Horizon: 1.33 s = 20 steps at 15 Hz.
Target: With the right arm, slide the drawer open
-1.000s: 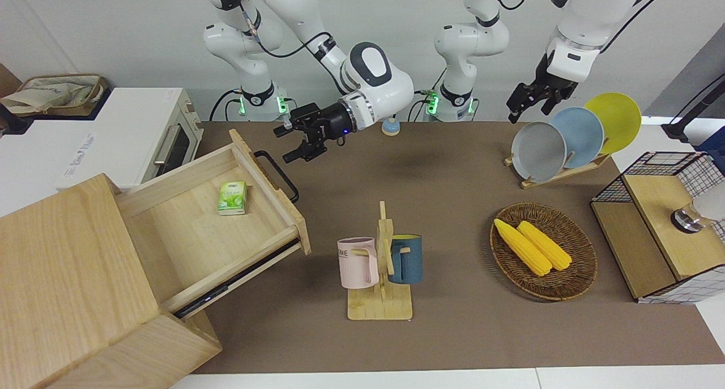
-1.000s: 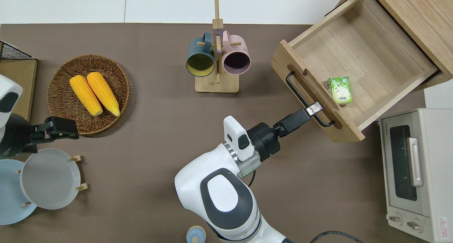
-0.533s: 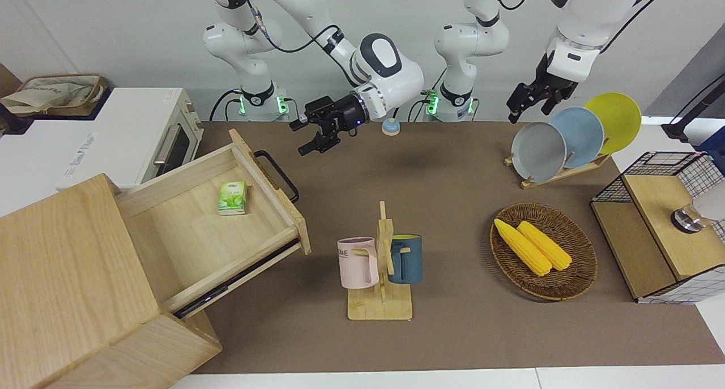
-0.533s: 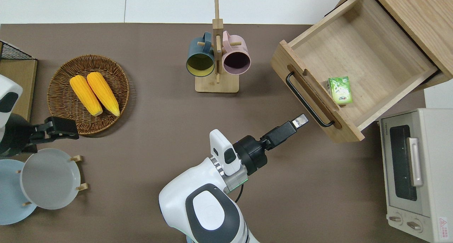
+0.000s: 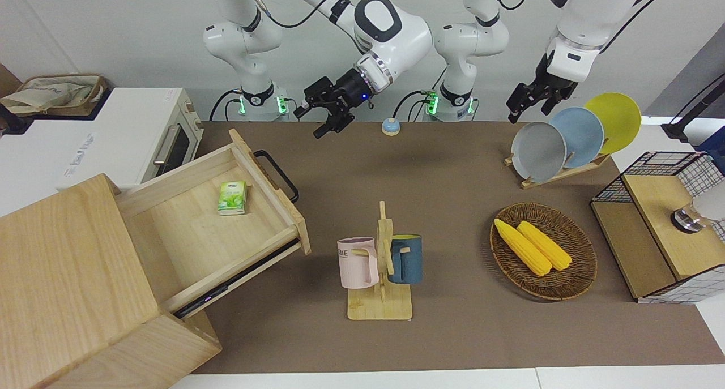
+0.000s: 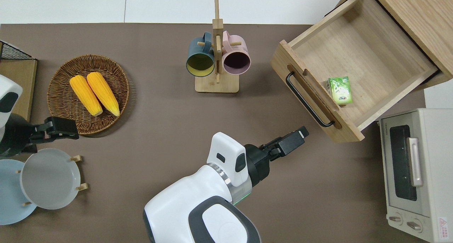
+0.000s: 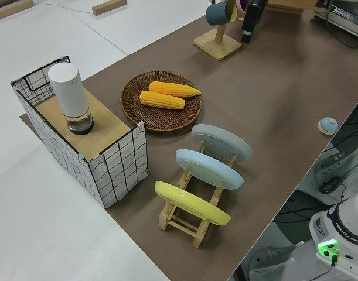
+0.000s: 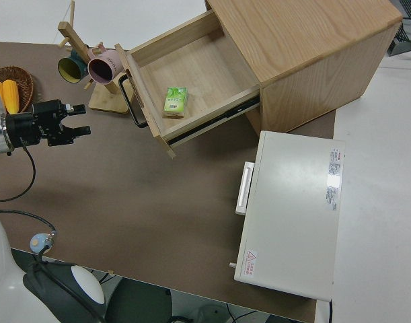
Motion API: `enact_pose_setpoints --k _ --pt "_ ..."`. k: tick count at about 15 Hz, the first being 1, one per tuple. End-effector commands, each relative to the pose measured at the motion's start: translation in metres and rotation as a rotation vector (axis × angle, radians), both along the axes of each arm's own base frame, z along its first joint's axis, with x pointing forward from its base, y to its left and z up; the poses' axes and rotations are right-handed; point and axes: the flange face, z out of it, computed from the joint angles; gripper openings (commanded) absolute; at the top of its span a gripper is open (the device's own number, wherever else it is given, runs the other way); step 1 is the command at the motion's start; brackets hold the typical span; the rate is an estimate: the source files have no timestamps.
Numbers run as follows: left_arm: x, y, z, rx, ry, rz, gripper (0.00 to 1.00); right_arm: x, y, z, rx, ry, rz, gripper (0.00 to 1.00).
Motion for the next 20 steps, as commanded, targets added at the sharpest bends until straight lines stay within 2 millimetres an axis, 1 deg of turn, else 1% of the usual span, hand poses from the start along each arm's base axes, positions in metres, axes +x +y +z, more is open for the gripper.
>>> enact_pose_setpoints --k 1,3,5,8,11,13,15,18,19,20 --pt "-0.004 0.002 0.005 -0.001 0.003 -0.006 0.99 0.01 -0.032 0.057 0.175 0.092 -0.019 0.985" --pt "-0.004 0.002 0.005 -0.001 0.003 -0.006 0.99 0.013 -0.044 0.065 0.253 0.108 -0.043 0.985" --pt "-0.004 0.002 0.005 -0.001 0.003 -0.006 0.99 0.015 -0.056 0.075 0.368 0.126 -0.069 0.985" --pt "-0.004 0.002 0.005 -0.001 0.003 -0.006 0.99 0.013 -0.078 0.092 0.557 0.18 -0.144 0.985" --pt "-0.004 0.002 0.005 -0.001 0.003 -0.006 0.99 0.017 -0.115 0.113 0.719 0.264 -0.177 0.985" --pt "-0.004 0.002 0.005 -0.001 0.003 -0.006 0.99 0.022 -0.141 0.122 0.787 0.311 -0.174 0.985" --pt "-0.004 0.002 0.005 -0.001 0.005 -0.006 0.99 0.031 -0.17 0.126 0.857 0.345 -0.187 0.985" --pt "-0.004 0.002 0.005 -0.001 0.003 -0.006 0.99 0.041 -0.205 0.129 0.96 0.376 -0.214 0.987" --pt "-0.004 0.002 0.005 -0.001 0.003 -0.006 0.99 0.042 -0.215 0.132 0.995 0.377 -0.225 0.985" --pt "-0.004 0.002 0.005 -0.001 0.003 -0.006 0.99 0.045 -0.229 0.134 1.036 0.376 -0.242 0.985"
